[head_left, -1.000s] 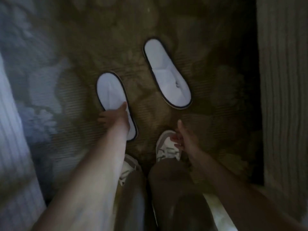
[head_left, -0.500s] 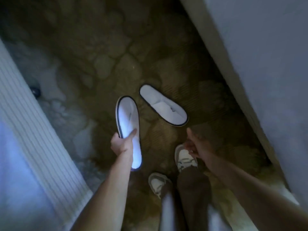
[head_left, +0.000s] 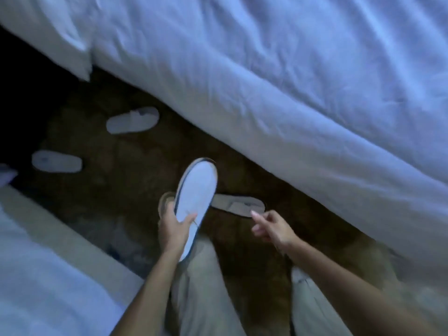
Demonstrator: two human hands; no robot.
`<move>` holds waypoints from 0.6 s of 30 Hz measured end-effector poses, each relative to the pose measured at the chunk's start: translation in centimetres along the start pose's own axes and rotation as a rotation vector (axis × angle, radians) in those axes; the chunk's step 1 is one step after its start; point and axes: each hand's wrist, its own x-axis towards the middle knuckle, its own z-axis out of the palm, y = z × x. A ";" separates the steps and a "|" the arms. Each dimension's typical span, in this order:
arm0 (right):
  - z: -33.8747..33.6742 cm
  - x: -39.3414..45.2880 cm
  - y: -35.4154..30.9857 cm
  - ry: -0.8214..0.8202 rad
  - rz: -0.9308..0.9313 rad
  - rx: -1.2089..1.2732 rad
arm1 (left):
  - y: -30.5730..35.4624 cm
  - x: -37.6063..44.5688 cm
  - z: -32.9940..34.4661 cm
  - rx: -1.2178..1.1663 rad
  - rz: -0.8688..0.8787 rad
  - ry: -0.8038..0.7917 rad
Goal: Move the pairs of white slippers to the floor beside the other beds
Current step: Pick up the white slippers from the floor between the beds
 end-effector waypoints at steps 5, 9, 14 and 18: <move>2.8 -1.4 2.0 0.139 0.091 0.223 | 1.8 5.9 -1.6 0.438 0.244 -0.262; 6.5 -1.7 4.5 0.320 0.157 0.595 | 5.0 8.6 -3.8 0.559 0.416 -0.412; 12.1 1.6 6.4 0.479 0.187 1.009 | 8.2 12.4 -4.4 0.738 0.643 -0.559; 16.6 7.5 8.4 0.592 0.283 1.247 | 8.5 15.5 -1.4 0.773 0.544 -0.643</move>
